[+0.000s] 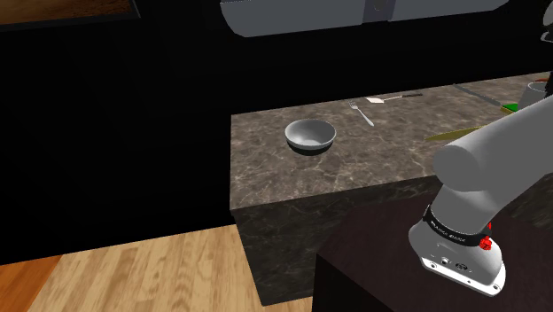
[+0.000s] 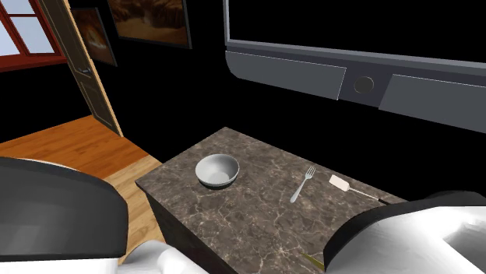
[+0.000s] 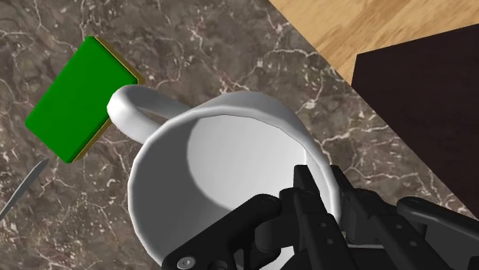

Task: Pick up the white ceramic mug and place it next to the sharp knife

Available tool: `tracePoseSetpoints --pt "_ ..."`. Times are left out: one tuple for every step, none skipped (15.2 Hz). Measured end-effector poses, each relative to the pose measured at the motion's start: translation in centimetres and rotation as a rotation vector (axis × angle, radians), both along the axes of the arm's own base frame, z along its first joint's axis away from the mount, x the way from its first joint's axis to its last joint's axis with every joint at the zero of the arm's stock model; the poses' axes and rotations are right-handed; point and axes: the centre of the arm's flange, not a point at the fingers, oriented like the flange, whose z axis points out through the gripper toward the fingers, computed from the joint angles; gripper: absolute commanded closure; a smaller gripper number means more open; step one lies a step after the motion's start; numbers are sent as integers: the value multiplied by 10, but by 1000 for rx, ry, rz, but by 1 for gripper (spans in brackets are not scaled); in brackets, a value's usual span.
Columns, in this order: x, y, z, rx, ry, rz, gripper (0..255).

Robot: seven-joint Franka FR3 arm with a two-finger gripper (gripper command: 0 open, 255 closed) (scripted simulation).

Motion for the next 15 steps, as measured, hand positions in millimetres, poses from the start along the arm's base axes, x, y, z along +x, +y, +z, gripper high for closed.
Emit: tracePoseSetpoints --pt "1 0 -5 0 0 0 255" --pt "0 -1 -10 0 0 0 255" --pt "0 0 -15 0 0 0 255" --pt "0 -1 -20 0 0 0 255" --pt "-1 -1 -26 0 0 0 255" --pt "-1 -1 -31 0 0 0 255" --pt "-1 0 -37 0 0 0 255" --pt "-1 -1 -41 0 0 0 255" --pt "-1 0 -46 0 0 0 255" --pt "-2 0 -52 0 0 0 255" --pt "-1 -1 -57 0 0 0 255" --pt "0 -1 -62 0 0 0 255" --pt "0 -1 -68 0 0 0 255" --pt "-1 0 -74 0 0 0 255" --pt "0 0 -79 0 0 0 255"
